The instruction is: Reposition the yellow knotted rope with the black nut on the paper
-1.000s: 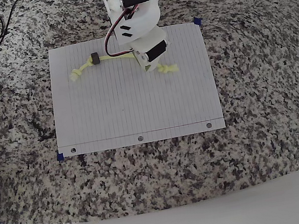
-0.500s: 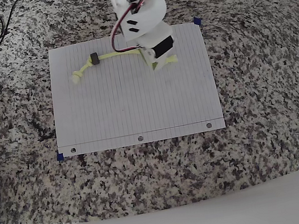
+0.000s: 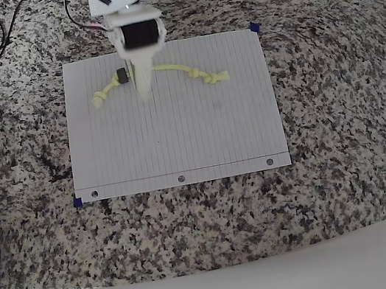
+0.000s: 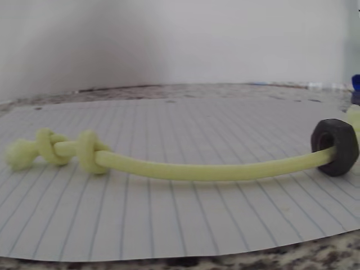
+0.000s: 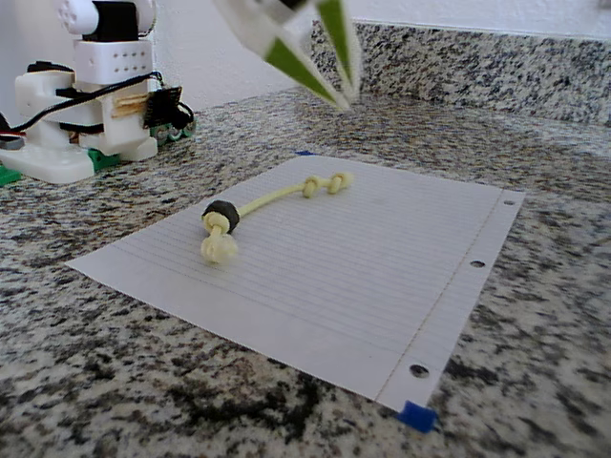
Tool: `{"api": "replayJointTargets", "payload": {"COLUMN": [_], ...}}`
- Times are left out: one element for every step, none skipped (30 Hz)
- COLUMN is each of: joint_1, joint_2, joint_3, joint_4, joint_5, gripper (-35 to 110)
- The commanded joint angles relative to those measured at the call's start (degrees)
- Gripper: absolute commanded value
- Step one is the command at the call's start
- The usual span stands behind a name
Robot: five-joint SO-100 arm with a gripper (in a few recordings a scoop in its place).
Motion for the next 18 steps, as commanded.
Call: {"api": "replayJointTargets", "payload": {"joint_1": [1.1, 1.4, 1.4, 1.4, 1.5, 1.5, 1.5, 1.5, 1.6, 1.8, 1.8, 2.0, 2.0, 2.1, 2.1, 2.1, 2.1, 2.0], "joint_2": [10.0, 12.8, 15.6, 18.2, 20.5, 22.7, 24.8, 26.9, 28.8, 30.6, 32.2, 33.7, 35.2, 36.8, 38.6, 40.3, 41.7, 43.1], "joint_3": [3.1, 4.6, 5.5, 6.7, 8.0, 9.4, 10.7, 11.9, 13.1, 14.4, 15.8, 17.3, 18.9, 20.4, 21.6, 22.6, 23.3, 23.8], "joint_4": [0.5, 1.1, 3.3, 4.7, 5.6, 6.8, 8.1, 9.7, 11.0, 12.0, 12.6, 13.0, 13.4, 14.1, 14.9, 15.8, 17.1, 18.7], "joint_5": [-0.3, -0.3, -0.4, -0.4, -1.4, -2.0, -2.9, -4.5, -5.4, -5.8, -6.1, -6.4, -6.9, -7.3, -7.4, -7.5, -7.6, -8.0], "gripper": [0, 0, 0, 0, 0, 0, 0, 0, 0, 0, 0, 0, 0, 0, 0, 0, 0, 0]}}
